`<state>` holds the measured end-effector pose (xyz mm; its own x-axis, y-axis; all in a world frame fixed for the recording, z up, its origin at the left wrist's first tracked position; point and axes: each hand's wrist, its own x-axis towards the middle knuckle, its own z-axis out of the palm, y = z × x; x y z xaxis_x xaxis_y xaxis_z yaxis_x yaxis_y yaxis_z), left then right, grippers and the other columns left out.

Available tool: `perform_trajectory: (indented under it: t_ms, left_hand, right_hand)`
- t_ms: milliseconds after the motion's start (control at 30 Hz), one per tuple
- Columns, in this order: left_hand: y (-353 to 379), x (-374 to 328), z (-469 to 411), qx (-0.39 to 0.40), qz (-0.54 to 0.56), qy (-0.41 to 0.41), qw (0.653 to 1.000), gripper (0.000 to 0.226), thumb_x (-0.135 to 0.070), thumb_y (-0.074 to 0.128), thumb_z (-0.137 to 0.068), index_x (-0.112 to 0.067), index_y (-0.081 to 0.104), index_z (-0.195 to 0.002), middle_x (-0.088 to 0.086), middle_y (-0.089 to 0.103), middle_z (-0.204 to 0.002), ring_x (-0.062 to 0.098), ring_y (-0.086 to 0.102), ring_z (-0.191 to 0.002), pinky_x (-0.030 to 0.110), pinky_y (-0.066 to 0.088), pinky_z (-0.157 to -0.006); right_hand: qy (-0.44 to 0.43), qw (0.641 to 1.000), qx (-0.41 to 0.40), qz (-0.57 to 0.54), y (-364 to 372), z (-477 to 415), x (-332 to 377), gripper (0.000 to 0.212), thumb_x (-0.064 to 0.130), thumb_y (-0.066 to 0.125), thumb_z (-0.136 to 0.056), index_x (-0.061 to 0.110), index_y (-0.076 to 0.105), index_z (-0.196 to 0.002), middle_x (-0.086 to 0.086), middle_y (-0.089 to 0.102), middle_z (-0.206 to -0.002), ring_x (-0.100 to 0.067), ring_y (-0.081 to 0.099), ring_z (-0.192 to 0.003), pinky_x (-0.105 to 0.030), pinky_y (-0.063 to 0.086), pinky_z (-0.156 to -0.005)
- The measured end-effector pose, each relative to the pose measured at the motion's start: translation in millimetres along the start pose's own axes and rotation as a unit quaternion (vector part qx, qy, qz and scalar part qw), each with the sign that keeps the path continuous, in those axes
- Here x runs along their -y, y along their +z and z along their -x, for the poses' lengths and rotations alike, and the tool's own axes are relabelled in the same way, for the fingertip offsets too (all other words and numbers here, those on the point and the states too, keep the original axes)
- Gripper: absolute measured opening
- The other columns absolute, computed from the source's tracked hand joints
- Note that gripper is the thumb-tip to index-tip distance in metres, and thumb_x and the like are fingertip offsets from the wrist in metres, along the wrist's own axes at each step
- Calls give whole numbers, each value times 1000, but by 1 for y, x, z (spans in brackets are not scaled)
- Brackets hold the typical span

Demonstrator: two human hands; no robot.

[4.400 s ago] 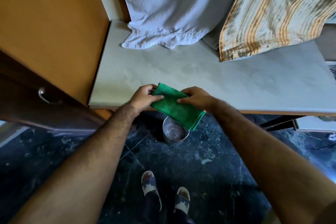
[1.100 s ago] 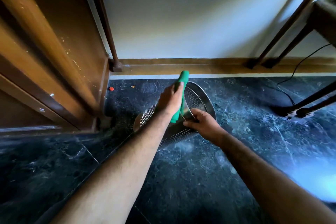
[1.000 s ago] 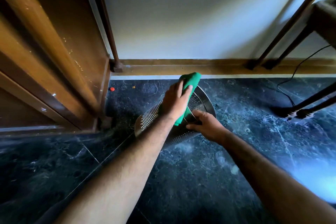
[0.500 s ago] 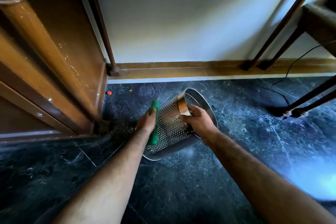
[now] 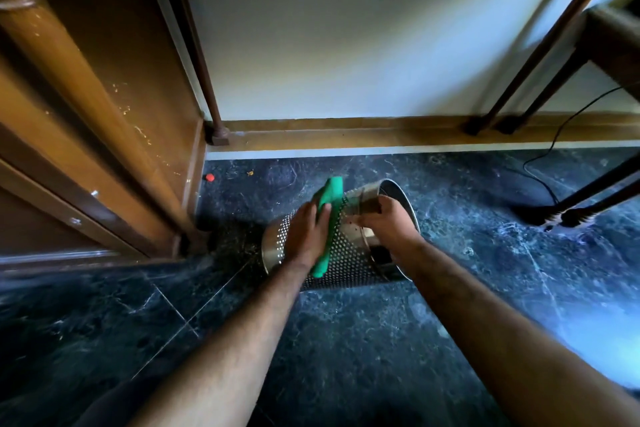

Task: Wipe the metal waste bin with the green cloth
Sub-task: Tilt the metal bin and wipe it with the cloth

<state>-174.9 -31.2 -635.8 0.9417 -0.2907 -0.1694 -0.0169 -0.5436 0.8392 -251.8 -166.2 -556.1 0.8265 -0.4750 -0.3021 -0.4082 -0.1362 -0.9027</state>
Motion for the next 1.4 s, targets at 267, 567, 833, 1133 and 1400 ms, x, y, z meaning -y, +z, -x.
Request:
perform_trajectory:
  t_ms: [267, 567, 833, 1133, 1400]
  left_hand:
    - [-26, 27, -35, 29, -116, -197, 973, 58, -44, 29, -103, -3, 57, -132, 29, 60, -134, 43, 58, -123, 42, 45, -104]
    - [-7, -73, -33, 33, 41, 4, 999, 56, -65, 41, -90, -25, 64, -122, 7, 71, -118, 26, 71, -95, 35, 58, -80]
    - [-14, 30, 5, -41, -128, -19, 991, 49, -46, 39, -101, -6, 64, -117, 21, 69, -114, 38, 65, -103, 41, 52, -86]
    - [-29, -14, -42, 30, 2, -121, 992, 61, -64, 28, -97, -22, 62, -127, 7, 71, -100, 23, 68, -80, 30, 55, -69]
    - [-7, -26, -2, -5, -24, 110, 994, 49, -61, 41, -93, -21, 62, -113, 1, 67, -109, 11, 60, -86, 28, 50, -73]
  right_hand:
    - [1, 994, 96, -60, -7, 14, -17, 31, -4, 73, -81, 7, 70, -109, -7, 78, -100, -13, 72, -83, -21, 57, -69]
    - [-36, 977, 192, 81, -25, 7, -11, 31, -5, 76, -79, 24, 71, -88, 14, 77, -74, 4, 69, -68, -13, 53, -63]
    - [24, 998, 29, -49, -14, -5, -8, 16, 12, 80, -81, 20, 72, -92, 7, 76, -73, -9, 71, -62, -27, 56, -55]
    - [-36, 981, 190, -3, -5, 11, -17, 29, -2, 73, -83, 7, 67, -110, -21, 73, -112, -26, 68, -102, -42, 53, -93]
    - [-45, 996, 71, 40, -7, 1, -2, 28, 4, 81, -77, 5, 70, -102, -14, 77, -97, -21, 68, -80, -34, 57, -73]
